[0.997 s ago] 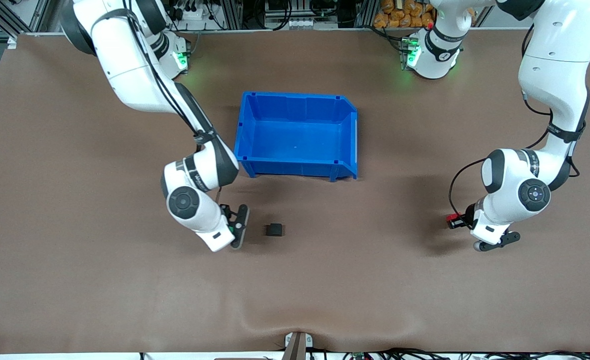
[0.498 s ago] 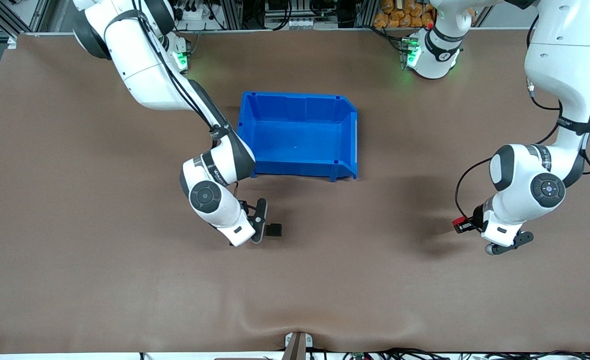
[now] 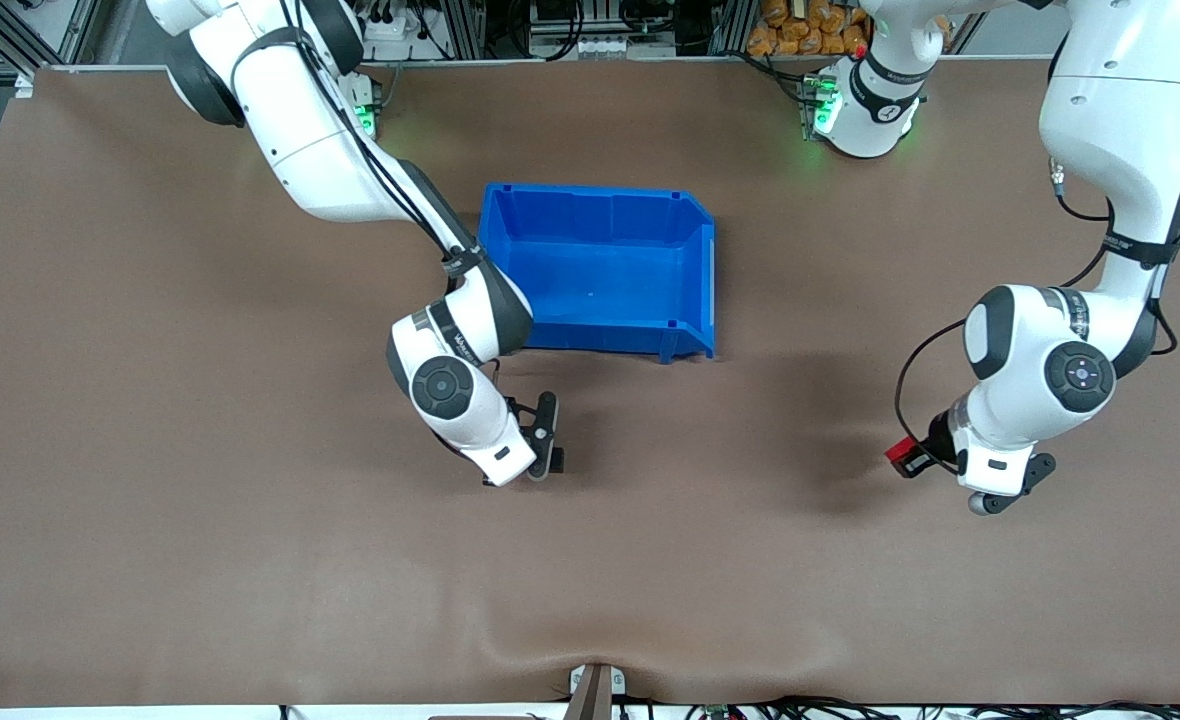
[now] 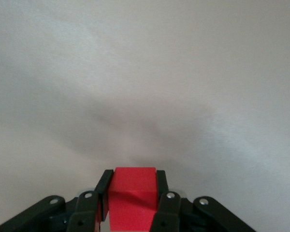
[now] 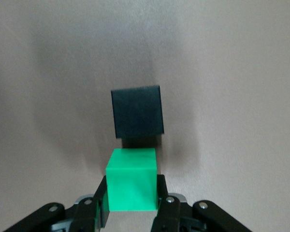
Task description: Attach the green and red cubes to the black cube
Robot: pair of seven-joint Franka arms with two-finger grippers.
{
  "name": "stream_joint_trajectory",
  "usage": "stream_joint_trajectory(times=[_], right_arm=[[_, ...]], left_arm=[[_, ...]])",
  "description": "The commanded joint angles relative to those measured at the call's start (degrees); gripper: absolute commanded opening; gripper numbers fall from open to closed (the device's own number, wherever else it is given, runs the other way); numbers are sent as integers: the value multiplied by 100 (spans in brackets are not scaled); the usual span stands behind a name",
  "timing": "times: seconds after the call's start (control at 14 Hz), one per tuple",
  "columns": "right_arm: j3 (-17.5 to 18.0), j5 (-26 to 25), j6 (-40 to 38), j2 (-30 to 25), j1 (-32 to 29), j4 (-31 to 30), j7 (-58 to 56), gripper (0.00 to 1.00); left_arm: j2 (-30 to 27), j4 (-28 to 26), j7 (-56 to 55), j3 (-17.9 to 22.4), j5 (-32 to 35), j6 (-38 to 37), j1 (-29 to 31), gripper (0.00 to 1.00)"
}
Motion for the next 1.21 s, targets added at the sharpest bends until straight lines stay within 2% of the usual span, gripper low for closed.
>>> stream_joint_trajectory(times=[0.0, 0.28, 0.36, 0.43, 0.71, 0.85, 1.0, 1.14], right_arm=[[-8, 16, 125, 168, 26, 207, 65, 0], [-8, 8, 318, 195, 61, 207, 21, 0], [-8, 8, 363, 204, 69, 198, 21, 55], [-8, 8, 363, 204, 70, 163, 13, 100], [-17, -63, 355, 151, 228, 154, 92, 100], [-35, -45, 320, -6, 210, 145, 100, 100], [-52, -19, 93, -234, 105, 40, 109, 100], [-61, -10, -504, -542, -27, 13, 389, 100]], left_arm=[[257, 420, -540, 3, -33, -151, -340, 0], [539, 842, -1541, 3, -42, -151, -551, 0], [583, 904, -1866, 3, -42, -151, -665, 0], [618, 992, -2217, 3, -42, -160, -779, 0], [750, 1229, -3510, 3, -50, -160, -1201, 0], [908, 1352, -3836, -6, -382, -160, -1394, 0], [1162, 1764, -4301, 3, -866, -160, -1684, 0], [1478, 2194, -5012, 3, -938, -160, -1869, 0]])
